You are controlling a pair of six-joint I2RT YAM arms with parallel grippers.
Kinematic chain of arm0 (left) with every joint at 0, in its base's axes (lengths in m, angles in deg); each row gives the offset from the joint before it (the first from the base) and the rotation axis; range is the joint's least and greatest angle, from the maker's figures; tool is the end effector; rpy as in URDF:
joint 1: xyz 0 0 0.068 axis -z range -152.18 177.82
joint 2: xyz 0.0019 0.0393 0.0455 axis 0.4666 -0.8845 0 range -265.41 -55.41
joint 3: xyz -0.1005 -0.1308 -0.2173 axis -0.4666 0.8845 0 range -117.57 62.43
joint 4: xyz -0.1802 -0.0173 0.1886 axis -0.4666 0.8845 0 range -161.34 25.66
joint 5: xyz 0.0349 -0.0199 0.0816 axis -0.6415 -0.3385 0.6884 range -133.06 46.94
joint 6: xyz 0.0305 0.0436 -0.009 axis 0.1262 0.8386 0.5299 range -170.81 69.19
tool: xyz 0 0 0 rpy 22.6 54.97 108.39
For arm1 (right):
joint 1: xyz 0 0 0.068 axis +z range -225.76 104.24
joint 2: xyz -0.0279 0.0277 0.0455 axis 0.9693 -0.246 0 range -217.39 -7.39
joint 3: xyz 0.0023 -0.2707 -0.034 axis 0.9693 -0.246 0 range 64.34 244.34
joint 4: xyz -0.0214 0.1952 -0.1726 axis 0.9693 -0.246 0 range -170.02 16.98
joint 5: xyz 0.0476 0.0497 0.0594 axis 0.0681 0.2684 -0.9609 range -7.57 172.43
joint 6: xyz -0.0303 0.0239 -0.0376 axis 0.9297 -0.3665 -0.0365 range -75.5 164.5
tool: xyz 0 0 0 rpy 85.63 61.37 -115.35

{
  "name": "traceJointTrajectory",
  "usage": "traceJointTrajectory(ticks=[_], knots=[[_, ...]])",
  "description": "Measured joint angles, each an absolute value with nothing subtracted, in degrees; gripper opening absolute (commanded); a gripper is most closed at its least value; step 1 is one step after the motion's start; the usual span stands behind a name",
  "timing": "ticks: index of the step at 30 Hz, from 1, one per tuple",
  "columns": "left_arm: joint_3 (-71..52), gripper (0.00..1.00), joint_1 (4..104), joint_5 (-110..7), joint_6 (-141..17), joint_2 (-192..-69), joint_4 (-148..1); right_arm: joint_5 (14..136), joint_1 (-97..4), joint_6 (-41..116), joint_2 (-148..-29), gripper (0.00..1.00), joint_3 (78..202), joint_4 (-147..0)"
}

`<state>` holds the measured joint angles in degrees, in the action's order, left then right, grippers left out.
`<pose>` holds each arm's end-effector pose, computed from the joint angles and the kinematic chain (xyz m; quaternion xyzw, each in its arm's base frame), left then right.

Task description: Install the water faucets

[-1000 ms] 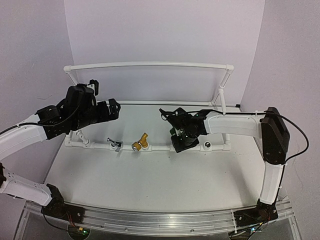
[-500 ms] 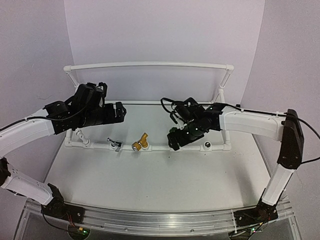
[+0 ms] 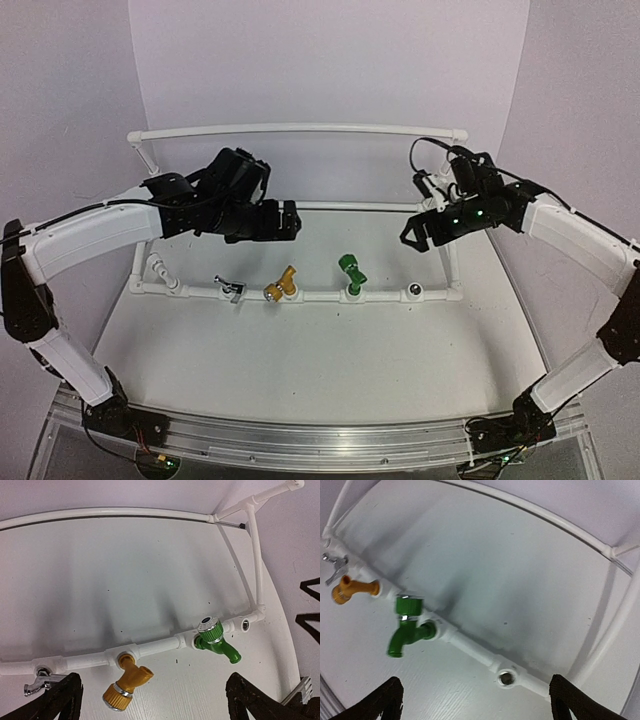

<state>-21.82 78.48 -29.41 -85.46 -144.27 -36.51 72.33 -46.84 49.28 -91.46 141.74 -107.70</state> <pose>0.2269 -0.2637 0.3485 0.0748 0.8962 -0.2082 0.3847 0.2813 0.1624 0.3353 -0.2978 0.8582 0.1643 0.3845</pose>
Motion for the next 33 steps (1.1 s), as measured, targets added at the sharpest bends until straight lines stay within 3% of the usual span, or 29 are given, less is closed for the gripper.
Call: traceJointTrajectory(ticks=[7, 13, 26, 33], knots=[[-28.7, 1.00, 83.4, -29.7, -85.8, -152.4, -35.2, 67.8, -65.6, 53.3, -100.1, 0.98, 143.8, -107.5], [-28.7, 1.00, 83.7, -30.0, -85.9, -153.1, -34.4, 64.9, -74.8, 56.7, -110.7, 0.98, 148.6, -107.5], [-28.6, 1.00, 83.6, -30.9, -85.3, -152.8, -35.5, 59.8, -75.1, 61.2, -126.9, 0.82, 163.1, -106.3], [-27.9, 1.00, 83.6, -30.8, -85.1, -152.1, -35.9, 58.6, -75.1, 60.0, -132.6, 0.58, 165.0, -105.6]])
